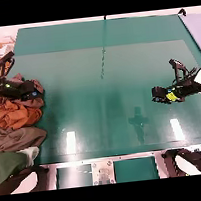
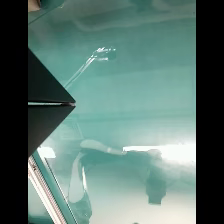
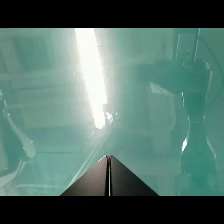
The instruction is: Fold the shirts.
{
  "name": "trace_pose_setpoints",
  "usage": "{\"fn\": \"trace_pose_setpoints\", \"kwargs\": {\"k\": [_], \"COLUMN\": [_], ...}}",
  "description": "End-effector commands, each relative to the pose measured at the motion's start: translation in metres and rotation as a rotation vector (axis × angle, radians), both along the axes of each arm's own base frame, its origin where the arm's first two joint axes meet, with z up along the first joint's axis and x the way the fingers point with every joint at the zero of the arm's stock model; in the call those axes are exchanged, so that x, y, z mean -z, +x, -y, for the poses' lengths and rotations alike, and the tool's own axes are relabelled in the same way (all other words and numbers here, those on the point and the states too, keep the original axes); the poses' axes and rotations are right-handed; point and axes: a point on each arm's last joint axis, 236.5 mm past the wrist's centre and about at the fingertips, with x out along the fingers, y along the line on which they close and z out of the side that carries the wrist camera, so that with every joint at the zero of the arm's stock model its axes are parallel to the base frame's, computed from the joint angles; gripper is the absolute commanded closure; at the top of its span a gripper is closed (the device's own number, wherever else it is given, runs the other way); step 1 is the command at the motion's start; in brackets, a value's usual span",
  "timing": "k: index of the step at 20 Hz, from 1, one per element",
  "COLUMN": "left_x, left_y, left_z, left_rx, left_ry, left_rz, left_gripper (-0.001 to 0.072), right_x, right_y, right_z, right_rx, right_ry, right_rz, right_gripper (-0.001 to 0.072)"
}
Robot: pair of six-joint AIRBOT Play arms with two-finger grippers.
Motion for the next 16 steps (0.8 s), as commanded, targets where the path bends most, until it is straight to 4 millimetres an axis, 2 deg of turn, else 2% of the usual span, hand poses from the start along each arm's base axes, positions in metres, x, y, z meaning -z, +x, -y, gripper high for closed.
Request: {"fn": "trace_pose_setpoints", "kwargs": {"k": [1,16], "left_x": [0.0008,-0.0007], "left_y": [-0.0001,0.0015], "left_z": [-0.0003,0.001], "left_rx": [-0.001,-0.003], "left_ry": [0.0,-0.007], "left_rz": [-0.002,0.004], "left_gripper": [0.0687,0.0687], "right_x": [0.0002,0.001], "right_y": [-0.0003,-0.0004], "right_z": [0.0,-0.0001], "right_rx": [0.0,0.001], "right_ry": [0.0,0.0], "right_rz": [0.0,-0.001], "right_gripper": [0.0697,0.0696]}}
